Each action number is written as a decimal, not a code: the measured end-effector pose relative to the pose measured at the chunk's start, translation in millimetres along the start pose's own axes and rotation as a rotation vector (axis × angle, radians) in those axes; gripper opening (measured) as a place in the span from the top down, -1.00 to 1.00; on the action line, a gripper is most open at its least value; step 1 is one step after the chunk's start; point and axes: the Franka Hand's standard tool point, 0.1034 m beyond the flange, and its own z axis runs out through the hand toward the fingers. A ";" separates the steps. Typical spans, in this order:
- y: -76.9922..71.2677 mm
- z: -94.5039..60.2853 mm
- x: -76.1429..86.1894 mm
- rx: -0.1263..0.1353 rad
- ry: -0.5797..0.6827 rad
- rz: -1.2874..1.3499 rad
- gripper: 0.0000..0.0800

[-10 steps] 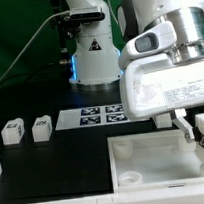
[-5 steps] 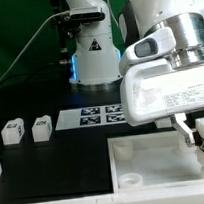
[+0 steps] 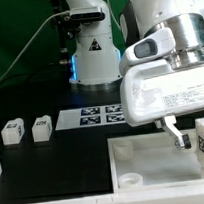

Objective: Assemble one leg

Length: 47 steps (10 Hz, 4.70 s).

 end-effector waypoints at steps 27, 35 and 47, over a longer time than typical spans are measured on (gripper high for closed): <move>6.0 -1.9 20.9 0.093 -0.667 0.059 -0.62; 3.4 -1.8 20.6 -0.078 -0.679 0.553 0.27; 2.1 3.7 23.3 -0.399 -0.522 1.939 0.26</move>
Offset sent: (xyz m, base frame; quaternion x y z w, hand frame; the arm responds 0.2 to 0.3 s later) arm 0.0000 0.0000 0.0000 0.0000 0.0000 0.0000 1.0000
